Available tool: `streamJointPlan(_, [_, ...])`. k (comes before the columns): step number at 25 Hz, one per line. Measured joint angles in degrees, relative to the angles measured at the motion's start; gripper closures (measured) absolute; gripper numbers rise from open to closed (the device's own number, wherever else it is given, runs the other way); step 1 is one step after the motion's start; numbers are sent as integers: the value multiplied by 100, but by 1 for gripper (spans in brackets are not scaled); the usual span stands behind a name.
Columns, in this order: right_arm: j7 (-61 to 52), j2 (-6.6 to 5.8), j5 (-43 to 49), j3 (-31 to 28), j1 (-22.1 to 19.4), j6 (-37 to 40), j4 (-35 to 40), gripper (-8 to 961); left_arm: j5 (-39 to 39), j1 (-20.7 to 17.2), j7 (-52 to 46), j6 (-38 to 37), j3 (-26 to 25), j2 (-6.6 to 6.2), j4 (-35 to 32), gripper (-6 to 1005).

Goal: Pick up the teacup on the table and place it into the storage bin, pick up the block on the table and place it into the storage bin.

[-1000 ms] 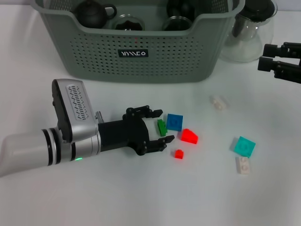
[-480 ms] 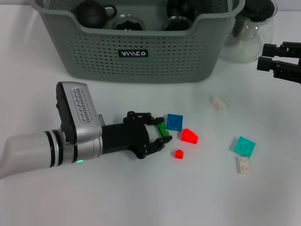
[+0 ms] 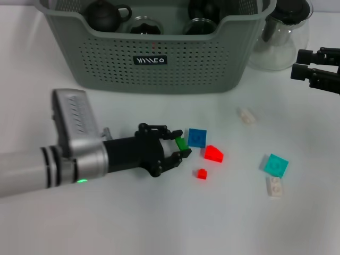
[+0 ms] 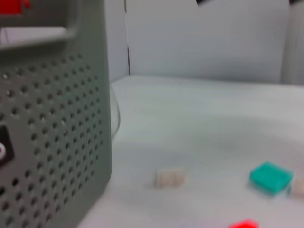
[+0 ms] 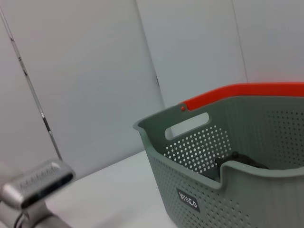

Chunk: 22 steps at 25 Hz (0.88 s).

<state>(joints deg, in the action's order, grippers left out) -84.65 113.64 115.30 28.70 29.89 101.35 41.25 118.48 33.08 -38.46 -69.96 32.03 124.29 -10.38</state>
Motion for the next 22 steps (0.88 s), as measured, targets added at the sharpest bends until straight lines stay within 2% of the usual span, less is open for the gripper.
streamJointPlan(3, [-3,2,0,11,-11,9,5,464,18,-270,-810,-1038,31,-24,-758,593])
streamJointPlan(6, [-3,8,0,23,-20,4,-2,464,-133,-567,-1721,-2523,-95,-26,-1826,587])
streamJointPlan(10, [13,22,0,30,-30,-3,-14,464,-695,-595,-3105,-3926,-409,-32,-3022,575])
streamJointPlan(12, [15,34,1,30,-29,-3,-14,464,-1264,-430,-4307,-4316,-521,-77,-3851,569])
streamJointPlan(13, [12,39,1,31,-28,-4,-12,464,-1398,-367,-4676,-4336,-530,-102,-4071,566])
streamJointPlan(16, [8,47,1,30,-16,-3,-11,463,-1620,113,-6342,-3918,-485,-333,-4877,557])
streamJointPlan(18, [16,57,2,30,-16,-5,-21,463,-1349,494,-7227,-3214,-190,-609,-5155,551])
streamJointPlan(21, [37,69,1,30,-17,-1,-29,463,-477,1075,-8280,-2203,489,-1016,-5093,542])
streamJointPlan(22, [43,75,3,33,-12,-3,-31,463,-131,1249,-8502,-1953,641,-1085,-5000,539])
